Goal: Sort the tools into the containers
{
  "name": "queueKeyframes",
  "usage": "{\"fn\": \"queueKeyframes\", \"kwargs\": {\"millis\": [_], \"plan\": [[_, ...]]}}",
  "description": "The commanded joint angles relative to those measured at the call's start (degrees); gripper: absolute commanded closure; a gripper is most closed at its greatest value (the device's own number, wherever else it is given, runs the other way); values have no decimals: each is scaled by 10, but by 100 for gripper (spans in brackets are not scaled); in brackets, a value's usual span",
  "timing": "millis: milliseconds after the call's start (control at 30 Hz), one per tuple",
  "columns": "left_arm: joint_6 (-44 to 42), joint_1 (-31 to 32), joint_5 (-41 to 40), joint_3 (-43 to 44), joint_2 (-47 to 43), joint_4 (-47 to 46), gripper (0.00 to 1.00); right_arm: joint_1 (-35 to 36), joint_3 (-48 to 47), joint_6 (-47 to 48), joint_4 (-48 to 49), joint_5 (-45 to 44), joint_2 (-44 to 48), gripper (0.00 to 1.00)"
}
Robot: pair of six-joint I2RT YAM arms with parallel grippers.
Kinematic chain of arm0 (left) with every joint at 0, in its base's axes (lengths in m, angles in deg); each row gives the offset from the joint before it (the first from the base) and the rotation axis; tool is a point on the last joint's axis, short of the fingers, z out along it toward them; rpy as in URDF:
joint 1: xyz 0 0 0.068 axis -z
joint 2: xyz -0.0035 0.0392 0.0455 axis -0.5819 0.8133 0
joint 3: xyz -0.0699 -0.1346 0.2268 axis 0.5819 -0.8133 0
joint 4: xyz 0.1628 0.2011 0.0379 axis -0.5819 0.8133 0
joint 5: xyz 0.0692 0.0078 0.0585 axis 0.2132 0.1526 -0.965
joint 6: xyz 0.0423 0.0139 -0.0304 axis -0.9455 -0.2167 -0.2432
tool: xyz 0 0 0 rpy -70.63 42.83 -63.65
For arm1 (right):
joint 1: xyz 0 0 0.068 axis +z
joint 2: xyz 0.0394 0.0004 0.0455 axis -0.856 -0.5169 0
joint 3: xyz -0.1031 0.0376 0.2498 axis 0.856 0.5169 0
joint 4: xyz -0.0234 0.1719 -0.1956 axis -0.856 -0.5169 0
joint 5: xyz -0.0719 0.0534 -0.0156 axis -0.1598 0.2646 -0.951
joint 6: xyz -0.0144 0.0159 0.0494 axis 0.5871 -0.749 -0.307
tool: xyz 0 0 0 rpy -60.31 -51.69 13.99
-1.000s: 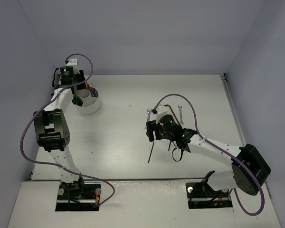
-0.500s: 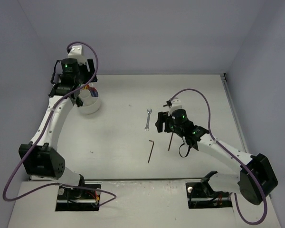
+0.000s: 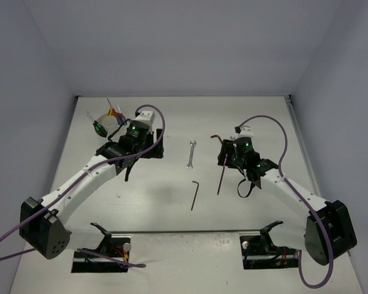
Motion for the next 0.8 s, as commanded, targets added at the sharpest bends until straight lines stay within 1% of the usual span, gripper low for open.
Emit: {"fn": "queueKeyframes", "kwargs": {"millis": [0, 100, 233, 300, 367, 467, 567, 767], "plan": [[40, 49, -15, 20, 23, -23, 29, -21, 1, -12, 7, -14, -6, 44], [51, 63, -17, 48, 80, -21, 29, -24, 4, -12, 6, -8, -10, 45], [66, 65, -14, 122, 174, -6, 29, -26, 8, -12, 6, -1, -13, 45], [65, 66, -15, 187, 222, 28, 29, -29, 10, -8, 6, -2, -11, 45], [67, 66, -15, 237, 284, 52, 29, -31, 14, -6, 7, -1, -6, 45], [73, 66, -5, 301, 345, 84, 30, -32, 19, -7, 7, 1, 1, 45], [81, 67, 6, 349, 400, 96, 33, -32, 23, -4, 7, 4, 1, 45], [87, 74, 26, 402, 466, 108, 37, -32, 26, 5, 8, 5, -9, 45]]}}
